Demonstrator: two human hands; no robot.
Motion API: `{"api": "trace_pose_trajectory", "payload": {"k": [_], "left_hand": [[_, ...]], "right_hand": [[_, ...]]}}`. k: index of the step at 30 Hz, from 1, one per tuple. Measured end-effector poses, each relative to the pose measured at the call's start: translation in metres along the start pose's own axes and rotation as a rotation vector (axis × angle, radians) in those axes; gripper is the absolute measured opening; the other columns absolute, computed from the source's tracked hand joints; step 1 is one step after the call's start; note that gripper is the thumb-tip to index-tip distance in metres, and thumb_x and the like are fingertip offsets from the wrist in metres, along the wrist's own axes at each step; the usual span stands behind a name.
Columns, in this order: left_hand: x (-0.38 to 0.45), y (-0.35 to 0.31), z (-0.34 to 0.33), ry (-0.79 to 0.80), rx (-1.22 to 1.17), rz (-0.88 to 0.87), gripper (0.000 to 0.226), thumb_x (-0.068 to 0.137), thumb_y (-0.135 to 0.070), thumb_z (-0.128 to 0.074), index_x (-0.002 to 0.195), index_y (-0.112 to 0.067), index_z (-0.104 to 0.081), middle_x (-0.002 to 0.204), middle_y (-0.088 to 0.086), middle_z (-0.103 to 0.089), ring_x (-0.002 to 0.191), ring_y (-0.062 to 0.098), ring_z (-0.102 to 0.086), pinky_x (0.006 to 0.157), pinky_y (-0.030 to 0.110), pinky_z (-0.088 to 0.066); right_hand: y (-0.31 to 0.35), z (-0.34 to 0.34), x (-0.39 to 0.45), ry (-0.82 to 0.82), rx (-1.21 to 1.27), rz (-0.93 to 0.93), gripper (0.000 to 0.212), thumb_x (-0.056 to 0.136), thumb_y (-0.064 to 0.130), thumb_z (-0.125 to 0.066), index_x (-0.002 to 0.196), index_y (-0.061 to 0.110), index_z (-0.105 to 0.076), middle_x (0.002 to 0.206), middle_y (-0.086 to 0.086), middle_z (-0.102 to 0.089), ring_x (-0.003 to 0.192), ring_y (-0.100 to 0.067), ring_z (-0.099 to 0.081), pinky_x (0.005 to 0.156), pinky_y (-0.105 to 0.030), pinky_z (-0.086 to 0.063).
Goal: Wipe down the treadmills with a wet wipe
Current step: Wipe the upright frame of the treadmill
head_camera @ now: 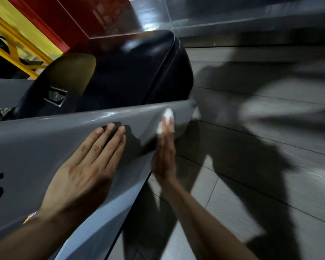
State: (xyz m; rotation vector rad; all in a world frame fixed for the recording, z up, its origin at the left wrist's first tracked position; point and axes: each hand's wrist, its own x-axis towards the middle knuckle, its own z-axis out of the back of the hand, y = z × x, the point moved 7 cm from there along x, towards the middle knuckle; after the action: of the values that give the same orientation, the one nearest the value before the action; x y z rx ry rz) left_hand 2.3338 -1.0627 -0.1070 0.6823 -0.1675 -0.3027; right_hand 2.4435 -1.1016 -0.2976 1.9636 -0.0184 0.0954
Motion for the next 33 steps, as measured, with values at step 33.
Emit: {"api": "trace_pose_trajectory", "payload": {"k": [33], "left_hand": [[-0.007,-0.001,-0.003,-0.018,0.039,0.010,0.059,0.096,0.003,-0.013,0.152,0.010,-0.031,0.162,0.026,-0.026,0.152,0.039,-0.024,0.125,0.050,-0.017]], "right_hand": [[-0.002,0.053,0.145,0.060,-0.558,-0.230,0.045,0.109,0.034,-0.028,0.135,0.015,-0.059,0.138,-0.016,-0.057,0.128,-0.032,-0.051,0.110,-0.040,-0.038]]}}
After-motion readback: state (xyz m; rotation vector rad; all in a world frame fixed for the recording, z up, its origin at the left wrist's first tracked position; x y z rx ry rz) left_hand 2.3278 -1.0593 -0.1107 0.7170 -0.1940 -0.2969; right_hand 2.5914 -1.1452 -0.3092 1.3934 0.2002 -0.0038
